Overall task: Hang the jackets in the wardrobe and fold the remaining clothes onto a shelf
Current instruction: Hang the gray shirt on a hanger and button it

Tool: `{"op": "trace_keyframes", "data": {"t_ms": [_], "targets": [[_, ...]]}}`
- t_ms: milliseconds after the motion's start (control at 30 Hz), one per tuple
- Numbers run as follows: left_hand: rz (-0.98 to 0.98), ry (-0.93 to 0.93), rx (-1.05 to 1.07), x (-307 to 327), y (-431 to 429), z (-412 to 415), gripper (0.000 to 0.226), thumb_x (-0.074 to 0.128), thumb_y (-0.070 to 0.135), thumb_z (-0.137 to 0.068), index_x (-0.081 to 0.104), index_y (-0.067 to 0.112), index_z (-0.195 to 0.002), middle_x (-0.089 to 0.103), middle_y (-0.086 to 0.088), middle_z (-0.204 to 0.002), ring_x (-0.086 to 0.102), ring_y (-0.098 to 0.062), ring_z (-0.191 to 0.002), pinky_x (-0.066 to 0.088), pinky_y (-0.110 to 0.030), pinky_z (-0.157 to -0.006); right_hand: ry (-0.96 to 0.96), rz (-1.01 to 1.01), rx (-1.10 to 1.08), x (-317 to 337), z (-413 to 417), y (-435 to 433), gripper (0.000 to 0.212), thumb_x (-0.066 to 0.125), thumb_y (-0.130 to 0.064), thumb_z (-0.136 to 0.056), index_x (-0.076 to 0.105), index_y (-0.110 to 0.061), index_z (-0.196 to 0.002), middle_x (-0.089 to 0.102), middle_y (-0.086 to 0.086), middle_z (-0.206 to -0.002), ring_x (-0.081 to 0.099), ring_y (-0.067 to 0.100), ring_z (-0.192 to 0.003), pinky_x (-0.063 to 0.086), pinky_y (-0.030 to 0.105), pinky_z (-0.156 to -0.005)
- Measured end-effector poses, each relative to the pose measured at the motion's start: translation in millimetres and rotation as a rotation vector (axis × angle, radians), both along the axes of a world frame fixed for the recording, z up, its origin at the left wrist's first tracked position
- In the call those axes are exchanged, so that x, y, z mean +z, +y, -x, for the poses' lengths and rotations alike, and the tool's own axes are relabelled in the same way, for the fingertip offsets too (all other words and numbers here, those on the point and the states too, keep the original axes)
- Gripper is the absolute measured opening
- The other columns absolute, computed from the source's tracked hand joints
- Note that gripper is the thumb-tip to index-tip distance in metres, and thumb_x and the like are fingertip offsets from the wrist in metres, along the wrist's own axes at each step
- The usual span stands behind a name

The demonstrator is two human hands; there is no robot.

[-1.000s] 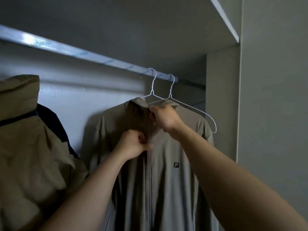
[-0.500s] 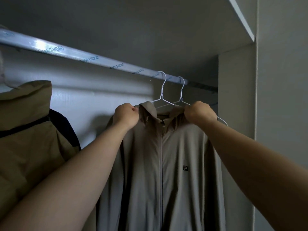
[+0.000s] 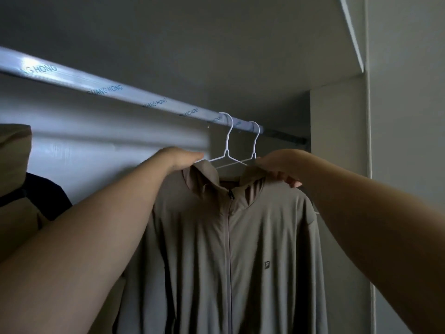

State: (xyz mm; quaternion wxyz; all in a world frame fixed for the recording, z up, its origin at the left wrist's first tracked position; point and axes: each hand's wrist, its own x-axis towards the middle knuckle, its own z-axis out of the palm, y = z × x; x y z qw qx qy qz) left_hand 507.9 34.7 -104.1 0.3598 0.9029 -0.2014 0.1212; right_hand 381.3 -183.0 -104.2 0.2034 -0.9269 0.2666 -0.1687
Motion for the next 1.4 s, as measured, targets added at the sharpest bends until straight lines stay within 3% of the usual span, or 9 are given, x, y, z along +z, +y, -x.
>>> {"op": "trace_keyframes", "data": {"t_ms": [100, 233, 400, 533, 667, 833, 933, 1067, 1400], "targets": [[-0.003, 0.302, -0.205, 6, -6, 8, 0.024, 0.056, 0.037, -0.098, 0.066, 0.020, -0.084, 0.067, -0.001, -0.053, 0.065, -0.016, -0.043, 0.053, -0.021, -0.045, 0.010, -0.090, -0.018, 5, -5, -3, 0.032, 0.051, -0.039, -0.100, 0.054, -0.011, -0.087, 0.054, 0.011, -0.084, 0.050, 0.027, -0.069, 0.046, 0.032, -0.057], [0.020, 0.285, -0.081, 17, -16, 5, 0.032, 0.058, 0.023, -0.090, 0.046, 0.018, -0.061, 0.046, 0.003, -0.036, 0.041, -0.012, -0.024, 0.039, -0.013, -0.037, -0.078, -0.129, -0.056, 16, -11, -9, 0.024, 0.056, -0.030, -0.099, 0.060, -0.009, -0.088, 0.059, 0.008, -0.075, 0.052, 0.020, -0.059, 0.044, 0.023, -0.046], [0.079, 0.094, -0.012, 16, -35, -3, 0.020, 0.065, 0.013, -0.080, 0.050, 0.014, -0.066, 0.049, 0.001, -0.041, 0.048, -0.016, -0.049, 0.042, -0.019, -0.053, -0.277, 0.016, -0.087, 35, -17, 2, 0.017, 0.059, -0.011, -0.096, 0.062, 0.000, -0.085, 0.063, 0.010, -0.067, 0.058, 0.020, -0.050, 0.050, 0.027, -0.050], [-0.080, -0.368, 0.256, 26, -43, 0, 0.016, 0.067, 0.025, -0.074, 0.066, 0.015, -0.086, 0.071, -0.006, -0.101, 0.071, -0.029, -0.096, 0.047, -0.029, -0.071, -0.373, 0.104, -0.084, 41, -20, 15, 0.014, 0.057, -0.008, -0.098, 0.057, 0.000, -0.086, 0.069, 0.016, -0.076, 0.064, 0.018, -0.038, 0.047, 0.023, -0.035], [-0.406, -0.599, 0.467, 32, -45, 1, 0.038, 0.061, 0.025, -0.084, 0.067, 0.017, -0.121, 0.065, -0.004, -0.129, 0.063, -0.026, -0.120, 0.039, -0.033, -0.075, -0.368, 0.332, -0.132, 46, -14, 22, 0.007, 0.062, -0.010, -0.089, 0.055, -0.009, -0.087, 0.062, 0.009, -0.080, 0.063, 0.022, -0.061, 0.048, 0.028, -0.051], [-0.349, -0.289, 0.415, 39, -20, 0, 0.019, 0.061, 0.014, -0.078, 0.067, 0.011, -0.095, 0.071, -0.007, -0.109, 0.071, -0.027, -0.100, 0.056, -0.036, -0.088, -0.231, 0.510, -0.235, 44, -12, 24, 0.010, 0.062, -0.018, -0.088, 0.060, -0.012, -0.097, 0.057, 0.006, -0.080, 0.056, 0.024, -0.069, 0.049, 0.034, -0.074], [-0.303, -0.163, 0.305, 38, -16, -6, 0.010, 0.059, 0.012, -0.087, 0.063, 0.005, -0.081, 0.066, -0.007, -0.066, 0.061, -0.019, -0.048, 0.053, -0.022, -0.053, -0.155, 0.418, -0.197, 42, -20, 24, 0.011, 0.057, -0.015, -0.094, 0.054, -0.015, -0.105, 0.055, 0.009, -0.082, 0.059, 0.027, -0.078, 0.056, 0.040, -0.083], [-0.321, 0.174, 0.132, 33, -14, -19, 0.029, 0.039, 0.001, -0.100, 0.052, 0.006, -0.074, 0.050, -0.008, -0.073, 0.041, -0.015, -0.056, 0.033, -0.016, -0.036, -0.012, 0.426, -0.122, 40, -30, 19, 0.034, 0.054, -0.015, -0.099, 0.054, -0.004, -0.131, 0.058, 0.014, -0.097, 0.060, 0.032, -0.084, 0.049, 0.035, -0.069], [-0.107, 0.283, 0.060, 29, -3, -36, 0.027, 0.064, 0.010, -0.089, 0.055, 0.015, -0.064, 0.052, 0.002, -0.047, 0.046, -0.011, -0.051, 0.034, -0.016, -0.042, 0.031, 0.394, -0.125, 35, -28, 6, 0.033, 0.049, -0.019, -0.104, 0.043, -0.007, -0.074, 0.045, 0.004, -0.077, 0.046, 0.016, -0.065, 0.046, 0.027, -0.063]]}}
